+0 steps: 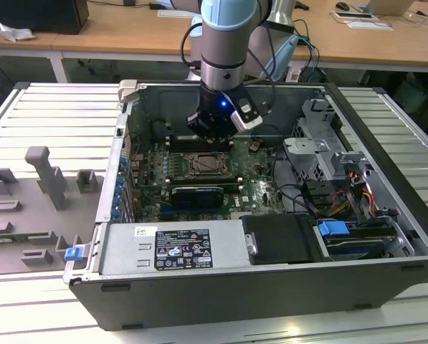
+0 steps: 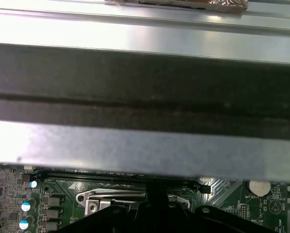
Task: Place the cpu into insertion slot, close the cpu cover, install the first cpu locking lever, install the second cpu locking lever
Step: 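Install the first cpu locking lever, then install the second cpu locking lever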
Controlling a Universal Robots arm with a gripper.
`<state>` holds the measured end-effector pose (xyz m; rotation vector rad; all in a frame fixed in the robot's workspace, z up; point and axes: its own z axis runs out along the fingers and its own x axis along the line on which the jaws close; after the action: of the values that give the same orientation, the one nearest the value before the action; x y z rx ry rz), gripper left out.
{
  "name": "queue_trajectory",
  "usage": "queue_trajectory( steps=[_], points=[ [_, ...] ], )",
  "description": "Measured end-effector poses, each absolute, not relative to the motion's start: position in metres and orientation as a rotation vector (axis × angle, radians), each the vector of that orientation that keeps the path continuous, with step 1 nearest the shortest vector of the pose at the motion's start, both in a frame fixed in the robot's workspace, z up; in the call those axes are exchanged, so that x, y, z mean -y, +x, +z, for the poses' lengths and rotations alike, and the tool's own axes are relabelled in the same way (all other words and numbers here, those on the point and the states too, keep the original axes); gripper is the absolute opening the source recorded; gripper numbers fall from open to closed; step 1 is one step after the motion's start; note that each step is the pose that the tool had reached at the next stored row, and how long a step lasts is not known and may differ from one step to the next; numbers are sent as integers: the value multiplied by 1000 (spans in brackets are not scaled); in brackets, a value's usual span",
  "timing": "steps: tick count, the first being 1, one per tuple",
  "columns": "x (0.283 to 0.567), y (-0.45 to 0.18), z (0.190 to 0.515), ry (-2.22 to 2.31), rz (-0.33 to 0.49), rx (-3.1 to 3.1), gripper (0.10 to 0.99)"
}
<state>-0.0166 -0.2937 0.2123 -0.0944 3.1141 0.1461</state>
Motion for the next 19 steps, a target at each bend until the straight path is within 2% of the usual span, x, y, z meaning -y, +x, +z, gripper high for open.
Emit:
queue_trajectory(
  steps=[19],
  points=[
    [299, -17, 213, -94, 146, -3114, 106]
  ],
)
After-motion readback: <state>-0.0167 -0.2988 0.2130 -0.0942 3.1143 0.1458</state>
